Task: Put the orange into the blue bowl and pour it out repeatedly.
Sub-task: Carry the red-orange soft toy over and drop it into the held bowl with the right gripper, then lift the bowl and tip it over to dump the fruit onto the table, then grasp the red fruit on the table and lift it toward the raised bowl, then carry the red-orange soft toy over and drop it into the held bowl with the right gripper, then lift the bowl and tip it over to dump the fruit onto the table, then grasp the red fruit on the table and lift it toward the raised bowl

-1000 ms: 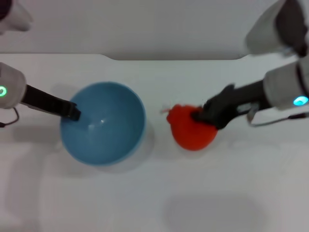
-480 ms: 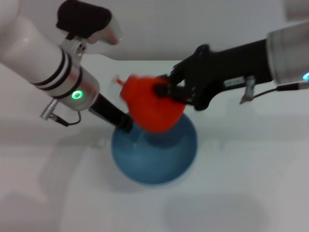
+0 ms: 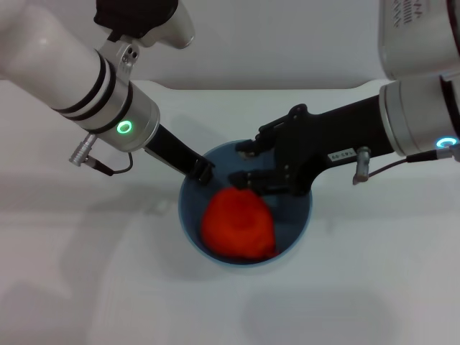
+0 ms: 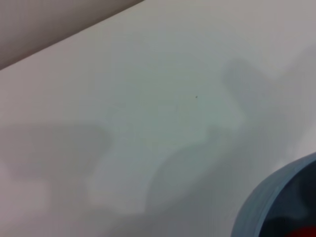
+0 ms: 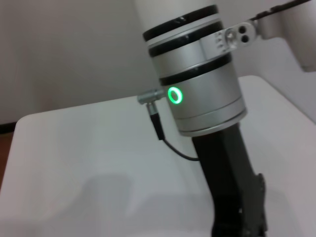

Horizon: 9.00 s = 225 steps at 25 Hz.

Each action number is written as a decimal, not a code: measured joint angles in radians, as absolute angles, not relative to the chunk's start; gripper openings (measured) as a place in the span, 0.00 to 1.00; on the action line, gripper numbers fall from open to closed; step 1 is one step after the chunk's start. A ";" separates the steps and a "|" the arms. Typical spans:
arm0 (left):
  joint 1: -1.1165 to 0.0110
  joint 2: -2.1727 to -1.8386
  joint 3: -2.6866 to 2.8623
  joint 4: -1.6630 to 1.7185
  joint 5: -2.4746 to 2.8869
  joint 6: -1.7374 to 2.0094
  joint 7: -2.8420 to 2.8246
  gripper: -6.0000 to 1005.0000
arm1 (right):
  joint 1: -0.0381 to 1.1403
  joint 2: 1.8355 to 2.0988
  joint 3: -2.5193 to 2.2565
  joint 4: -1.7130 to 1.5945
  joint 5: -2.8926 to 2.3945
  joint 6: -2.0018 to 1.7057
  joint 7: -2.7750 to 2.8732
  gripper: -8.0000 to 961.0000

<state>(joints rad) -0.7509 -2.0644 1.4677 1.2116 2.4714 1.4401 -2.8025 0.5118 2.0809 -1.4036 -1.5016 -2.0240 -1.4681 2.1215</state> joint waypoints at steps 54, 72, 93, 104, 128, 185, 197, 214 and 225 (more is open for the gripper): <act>-0.140 -2.065 2.390 1.271 2.311 -0.813 -1.704 0.00 | 0.406 2.075 -0.766 -1.459 -2.346 -1.725 2.392 0.43; -0.443 -2.053 1.323 1.240 2.053 1.052 -2.438 0.00 | 0.453 2.078 -1.155 -1.409 -2.289 -1.549 2.215 0.45; -0.485 -2.053 1.187 1.512 2.549 1.510 -2.762 0.00 | 0.587 2.079 -1.710 -1.097 -2.053 -1.170 2.220 0.64; -0.487 -2.054 1.193 1.514 2.554 1.517 -2.753 0.00 | 0.617 2.079 -1.750 -0.953 -1.958 -1.170 2.217 0.62; -0.520 -2.055 1.261 1.441 2.564 1.490 -2.738 0.00 | 0.371 2.068 -1.298 -1.294 -1.976 -1.470 2.083 0.13; -0.447 -2.059 1.724 1.666 2.716 1.045 -2.713 0.00 | 0.342 2.068 -0.750 -1.470 -2.184 -1.805 2.350 0.51; -0.131 -2.064 2.050 1.698 2.891 0.272 -2.478 0.00 | 0.338 2.068 -0.704 -1.415 -2.255 -1.826 2.355 0.50; -0.204 -2.075 2.425 1.097 2.628 -0.837 -1.620 0.00 | 0.344 2.072 -0.706 -1.377 -2.253 -1.819 2.357 0.50; -0.215 -2.064 1.916 1.494 2.001 0.175 -1.771 0.00 | 0.411 2.072 -0.718 -1.265 -2.239 -1.811 2.349 0.51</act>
